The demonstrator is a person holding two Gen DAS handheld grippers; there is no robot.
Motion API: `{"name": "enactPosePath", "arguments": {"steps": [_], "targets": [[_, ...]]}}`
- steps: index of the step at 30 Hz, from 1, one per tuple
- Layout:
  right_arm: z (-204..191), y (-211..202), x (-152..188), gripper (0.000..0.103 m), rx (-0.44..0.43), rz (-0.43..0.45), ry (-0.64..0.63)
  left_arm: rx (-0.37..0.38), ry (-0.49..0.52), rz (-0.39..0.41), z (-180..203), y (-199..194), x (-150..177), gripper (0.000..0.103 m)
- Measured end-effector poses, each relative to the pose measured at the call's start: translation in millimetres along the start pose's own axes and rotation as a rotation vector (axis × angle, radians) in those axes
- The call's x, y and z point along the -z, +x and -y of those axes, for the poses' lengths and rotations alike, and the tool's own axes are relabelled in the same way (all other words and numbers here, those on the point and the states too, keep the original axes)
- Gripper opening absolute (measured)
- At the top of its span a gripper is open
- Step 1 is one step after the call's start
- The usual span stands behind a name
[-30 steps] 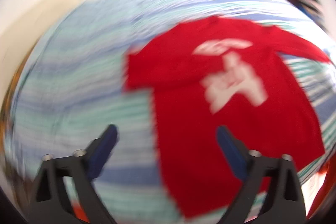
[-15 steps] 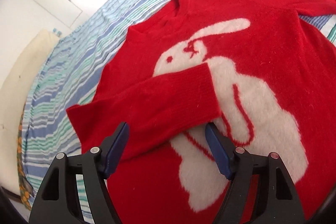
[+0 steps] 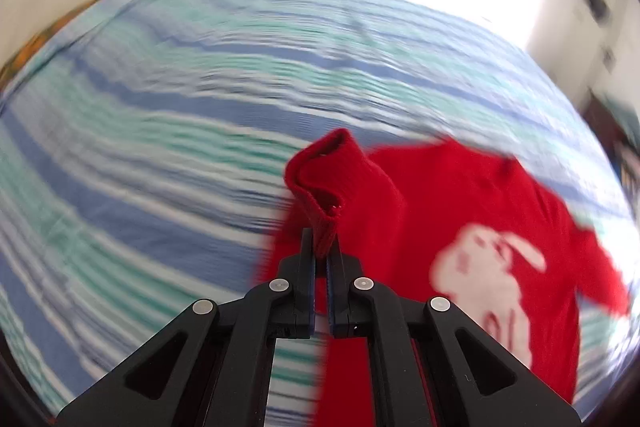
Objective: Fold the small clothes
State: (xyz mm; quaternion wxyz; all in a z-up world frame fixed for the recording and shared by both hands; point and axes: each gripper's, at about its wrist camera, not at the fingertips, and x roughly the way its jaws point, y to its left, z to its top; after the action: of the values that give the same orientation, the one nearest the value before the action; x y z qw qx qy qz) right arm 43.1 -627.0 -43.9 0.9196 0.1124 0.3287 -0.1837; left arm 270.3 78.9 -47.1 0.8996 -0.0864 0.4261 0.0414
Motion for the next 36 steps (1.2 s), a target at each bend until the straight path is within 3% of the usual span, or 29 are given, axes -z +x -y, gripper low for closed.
{"name": "enactPosePath", "arguments": {"steps": [4,7,10,15,17,22,25,31,33,35,36], "targets": [[-8.3,-9.4,3.5,0.074,-0.001,0.0,-0.018,-0.155,-0.219,-0.053,-124.4,3.3,7.0,0.002],[-11.9,-17.1,15.2,0.074,-0.023,-0.022,0.017,-0.234,-0.292,-0.106,-180.3,16.3,25.0,0.002],[-17.8,-10.7,31.6,0.074,-0.046,-0.097,0.048,-0.249,-0.345,-0.117,-211.8,26.8,29.5,0.002],[-30.4,14.4,48.0,0.074,-0.013,-0.201,0.004,-0.274,-0.32,-0.086,-226.3,28.6,25.0,0.002],[-34.4,25.1,53.7,0.074,0.0,-0.237,-0.02,-0.327,-0.288,-0.065,-226.1,27.2,24.7,0.002],[-37.9,39.7,64.9,0.074,0.026,-0.286,-0.045,-0.445,-0.203,-0.126,-230.2,52.6,39.0,0.002],[-34.9,44.2,66.8,0.075,0.021,-0.301,-0.03,-0.459,-0.223,-0.165,-236.5,61.9,54.8,0.002],[-36.5,49.8,68.5,0.079,0.022,-0.314,-0.042,-0.477,-0.207,-0.185,-234.0,71.9,53.8,0.005],[-39.0,51.0,68.4,0.081,0.027,-0.314,-0.053,-0.465,-0.224,-0.176,-234.3,62.8,52.0,0.017],[-42.4,50.4,68.9,0.083,0.038,-0.313,-0.066,-0.473,-0.248,-0.169,-234.9,47.0,51.2,0.07],[-43.6,48.7,68.2,0.083,0.044,-0.313,-0.073,-0.468,-0.265,-0.154,-233.8,34.7,51.9,0.076]]}}
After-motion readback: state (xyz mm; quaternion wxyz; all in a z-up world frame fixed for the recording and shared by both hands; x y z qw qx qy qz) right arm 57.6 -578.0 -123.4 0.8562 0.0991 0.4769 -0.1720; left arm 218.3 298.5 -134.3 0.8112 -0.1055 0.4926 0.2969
